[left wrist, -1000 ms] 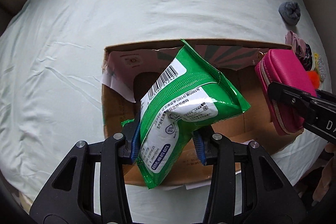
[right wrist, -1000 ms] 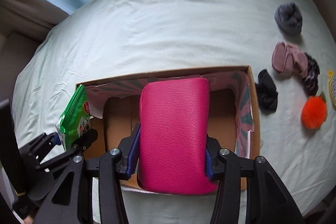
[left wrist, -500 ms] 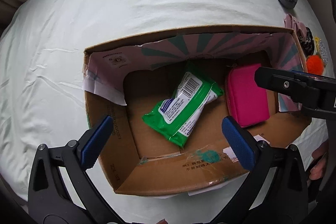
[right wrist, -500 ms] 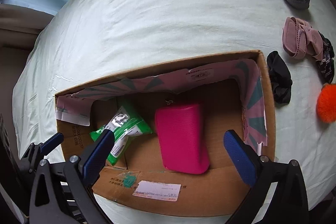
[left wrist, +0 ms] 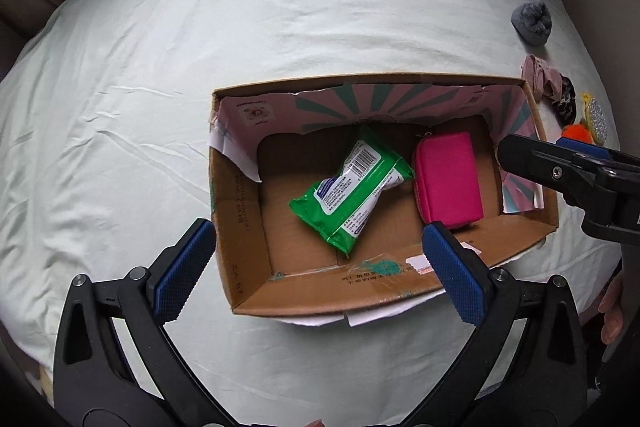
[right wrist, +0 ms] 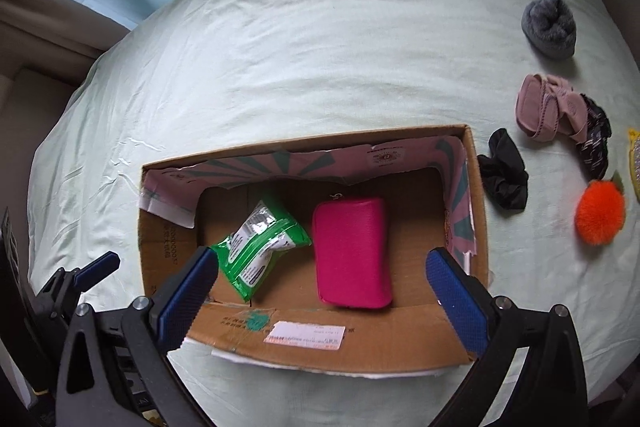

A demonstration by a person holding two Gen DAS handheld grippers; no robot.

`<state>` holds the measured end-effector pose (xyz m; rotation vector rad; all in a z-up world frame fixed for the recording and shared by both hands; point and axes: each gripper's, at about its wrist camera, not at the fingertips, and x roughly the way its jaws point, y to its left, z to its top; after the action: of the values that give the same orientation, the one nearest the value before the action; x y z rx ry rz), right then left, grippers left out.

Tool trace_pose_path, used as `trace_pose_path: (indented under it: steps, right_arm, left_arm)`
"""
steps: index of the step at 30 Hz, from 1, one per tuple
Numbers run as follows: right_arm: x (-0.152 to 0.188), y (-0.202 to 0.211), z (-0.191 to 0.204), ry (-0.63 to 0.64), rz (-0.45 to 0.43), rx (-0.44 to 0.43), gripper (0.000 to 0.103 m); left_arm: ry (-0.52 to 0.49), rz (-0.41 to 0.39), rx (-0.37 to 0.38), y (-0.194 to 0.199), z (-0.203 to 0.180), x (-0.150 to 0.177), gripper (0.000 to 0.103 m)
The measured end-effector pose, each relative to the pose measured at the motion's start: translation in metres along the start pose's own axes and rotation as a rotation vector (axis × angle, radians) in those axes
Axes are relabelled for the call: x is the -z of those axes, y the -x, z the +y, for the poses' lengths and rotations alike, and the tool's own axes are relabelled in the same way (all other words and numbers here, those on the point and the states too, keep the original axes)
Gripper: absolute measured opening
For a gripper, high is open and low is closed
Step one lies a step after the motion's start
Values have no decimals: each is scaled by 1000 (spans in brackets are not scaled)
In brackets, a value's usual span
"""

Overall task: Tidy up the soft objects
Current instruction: 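Withdraw both tools from the box toward the remaining items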

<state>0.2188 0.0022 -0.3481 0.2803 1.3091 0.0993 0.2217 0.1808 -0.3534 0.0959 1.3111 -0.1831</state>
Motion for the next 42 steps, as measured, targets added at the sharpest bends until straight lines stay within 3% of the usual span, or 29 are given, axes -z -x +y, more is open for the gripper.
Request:
trace_pose_path:
  steps: [13, 19, 27, 31, 34, 42]
  right_arm:
    - [46, 116, 44, 246, -175, 50, 103]
    - [80, 185, 42, 257, -310, 73, 103]
    - [123, 263, -2, 186, -480, 113, 103]
    - [143, 286, -22, 216, -541, 193, 103]
    - [154, 301, -46, 201, -579, 191, 103]
    - [161, 339, -125, 121, -656, 228, 103]
  left_arm:
    - [79, -165, -3, 114, 1, 48, 103]
    - [139, -236, 14, 168, -9, 69, 103]
    - [149, -349, 6, 230, -50, 94, 103]
    - [147, -400, 12, 252, -77, 107, 103]
    - [147, -430, 5, 265, -98, 116, 103]
    - [97, -432, 37, 267, -179, 119, 103]
